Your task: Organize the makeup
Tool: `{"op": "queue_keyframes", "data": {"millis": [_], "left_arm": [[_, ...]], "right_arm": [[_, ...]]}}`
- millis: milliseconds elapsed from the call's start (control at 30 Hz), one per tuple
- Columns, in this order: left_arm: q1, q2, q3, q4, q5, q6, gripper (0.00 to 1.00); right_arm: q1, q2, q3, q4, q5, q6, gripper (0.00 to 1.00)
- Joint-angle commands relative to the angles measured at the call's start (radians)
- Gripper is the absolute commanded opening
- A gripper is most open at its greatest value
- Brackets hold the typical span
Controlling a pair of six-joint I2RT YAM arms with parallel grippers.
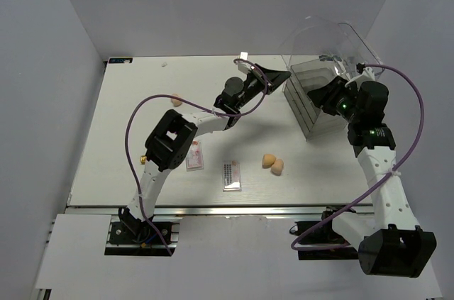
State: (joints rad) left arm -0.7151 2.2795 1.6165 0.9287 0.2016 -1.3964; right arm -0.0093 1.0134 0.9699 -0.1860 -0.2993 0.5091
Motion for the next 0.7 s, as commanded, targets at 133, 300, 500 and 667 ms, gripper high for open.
{"op": "queue_keyframes", "data": {"millis": [133, 300, 500, 667], "left_arm": [[0.009, -0.129, -0.004, 0.062, -0.007, 0.000, 0.00], [0.009, -0.153, -0.043, 0.067, -0.011, 0.005, 0.00], [0.009, -0.212, -0.108, 0.068, -0.040, 0.034, 0.04], [0.020, -0.265, -0.196, 0.071, -0.077, 0.051, 0.23]], "right_arm": [[0.005, -0.001, 0.001, 0.147, 0.012, 0.019, 0.34], [0.008, -0.025, -0.025, 0.175, 0.014, 0.023, 0.24], [0.008, -0.076, -0.051, 0.209, 0.025, 0.019, 0.13], [0.008, -0.124, -0.076, 0.237, 0.011, -0.001, 0.06]]}}
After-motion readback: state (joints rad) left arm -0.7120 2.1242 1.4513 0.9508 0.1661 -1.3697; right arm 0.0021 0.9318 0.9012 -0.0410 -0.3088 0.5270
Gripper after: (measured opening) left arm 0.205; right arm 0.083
